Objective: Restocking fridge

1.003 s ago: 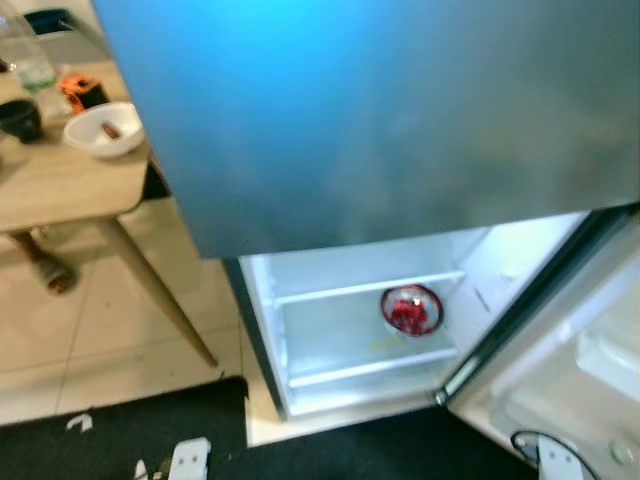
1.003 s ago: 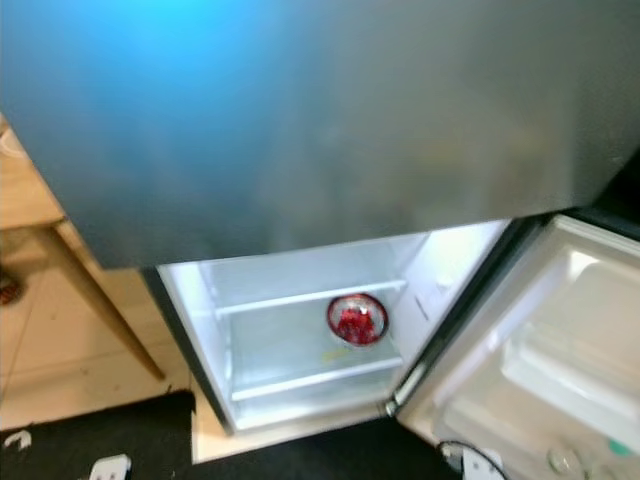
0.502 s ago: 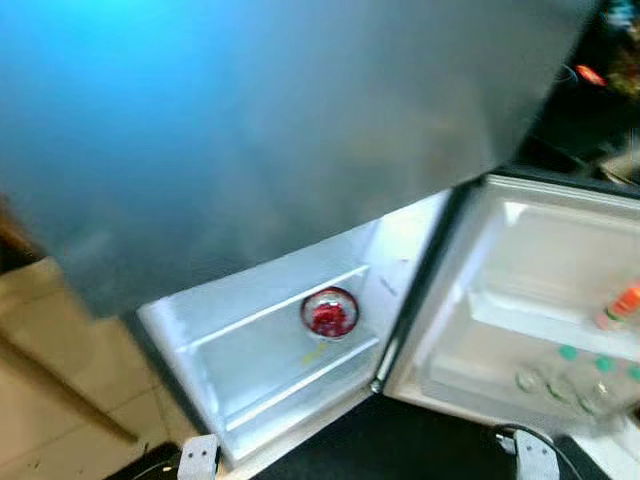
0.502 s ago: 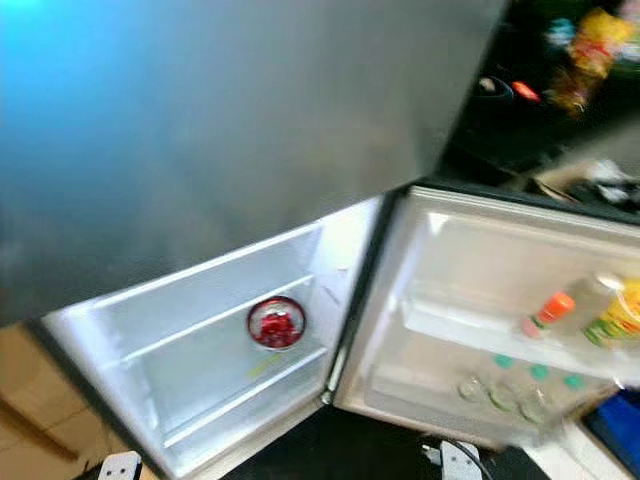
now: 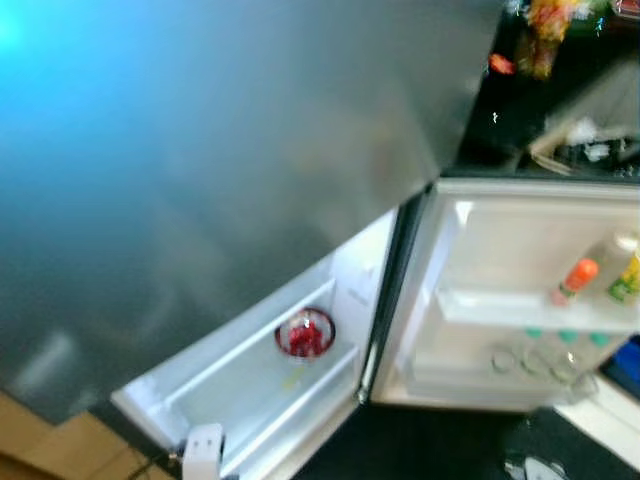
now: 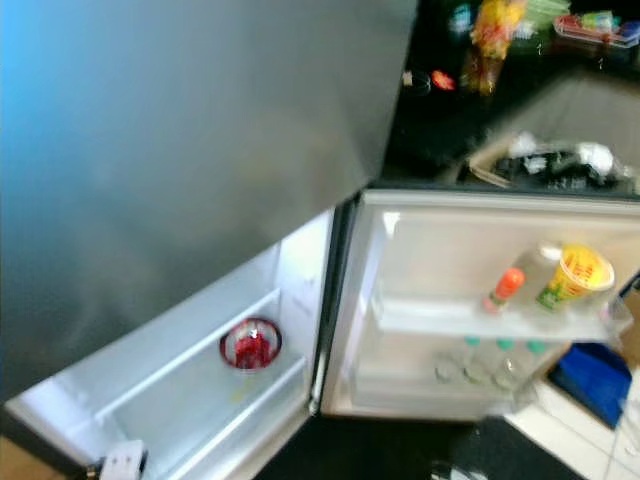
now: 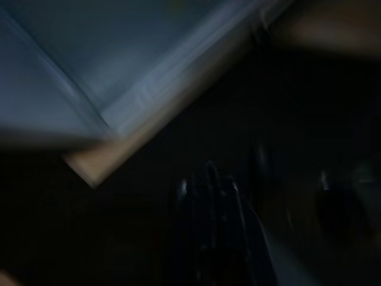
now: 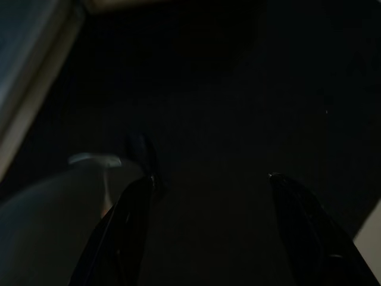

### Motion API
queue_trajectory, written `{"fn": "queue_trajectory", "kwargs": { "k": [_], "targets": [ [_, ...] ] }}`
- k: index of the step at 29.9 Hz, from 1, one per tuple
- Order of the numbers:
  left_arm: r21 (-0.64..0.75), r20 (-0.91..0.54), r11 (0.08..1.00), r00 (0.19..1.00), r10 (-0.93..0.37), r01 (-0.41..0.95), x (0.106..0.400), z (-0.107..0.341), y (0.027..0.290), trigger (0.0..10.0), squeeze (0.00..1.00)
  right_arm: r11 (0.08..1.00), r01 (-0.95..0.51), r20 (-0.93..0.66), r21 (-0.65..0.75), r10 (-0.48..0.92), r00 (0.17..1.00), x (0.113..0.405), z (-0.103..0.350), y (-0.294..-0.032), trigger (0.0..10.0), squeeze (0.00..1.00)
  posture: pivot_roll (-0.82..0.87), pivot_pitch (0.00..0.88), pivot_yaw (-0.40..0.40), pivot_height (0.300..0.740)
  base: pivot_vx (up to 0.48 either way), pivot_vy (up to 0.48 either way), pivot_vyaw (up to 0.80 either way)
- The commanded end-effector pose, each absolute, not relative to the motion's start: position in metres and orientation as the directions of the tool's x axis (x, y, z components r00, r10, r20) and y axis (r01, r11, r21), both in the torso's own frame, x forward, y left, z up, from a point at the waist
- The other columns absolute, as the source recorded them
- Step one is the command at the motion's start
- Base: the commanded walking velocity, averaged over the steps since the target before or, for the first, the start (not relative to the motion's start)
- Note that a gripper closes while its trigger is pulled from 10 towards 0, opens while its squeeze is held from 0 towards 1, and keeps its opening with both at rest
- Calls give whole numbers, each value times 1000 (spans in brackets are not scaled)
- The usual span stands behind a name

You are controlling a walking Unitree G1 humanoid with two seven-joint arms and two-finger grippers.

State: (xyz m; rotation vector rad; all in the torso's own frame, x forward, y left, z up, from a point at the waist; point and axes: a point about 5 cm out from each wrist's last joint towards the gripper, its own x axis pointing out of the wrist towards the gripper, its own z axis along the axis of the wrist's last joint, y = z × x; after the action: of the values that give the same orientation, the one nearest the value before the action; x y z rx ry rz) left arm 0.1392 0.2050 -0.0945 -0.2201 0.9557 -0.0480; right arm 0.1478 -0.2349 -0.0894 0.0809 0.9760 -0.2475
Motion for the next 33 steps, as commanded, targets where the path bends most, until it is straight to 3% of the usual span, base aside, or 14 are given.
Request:
{"fn": "queue_trajectory", "kwargs": {
  "k": [1, 9, 14, 33],
  "targets": [
    [-203, -819, 978, 558, -138, -55, 134, -97, 206, 10000, 0, 968, 246, -840, -55, -178, 512, 140, -92, -237, 10000, 0, -28, 67, -3, 740, 0, 0, -800],
    [-196, -820, 979, 556, -134, -53, 133, -96, 209, 10000, 0, 969, 240, -833, -57, -179, 524, 145, -90, -238, 10000, 0, -22, 64, -4, 740, 0, 0, -800],
    [-204, -825, 978, 543, -153, -35, 129, -98, 207, 10000, 0, 969, 239, -823, -54, -179, 540, 150, -88, -238, 10000, 0, -25, 61, -6, 740, 0, 0, 0],
    [-233, -826, 972, 532, -189, -17, 127, -99, 203, 10000, 0, 978, 203, -829, -43, -149, 538, 146, -91, -232, 10000, 0, -29, 71, 3, 740, 0, -428, 0]
  ]
}}
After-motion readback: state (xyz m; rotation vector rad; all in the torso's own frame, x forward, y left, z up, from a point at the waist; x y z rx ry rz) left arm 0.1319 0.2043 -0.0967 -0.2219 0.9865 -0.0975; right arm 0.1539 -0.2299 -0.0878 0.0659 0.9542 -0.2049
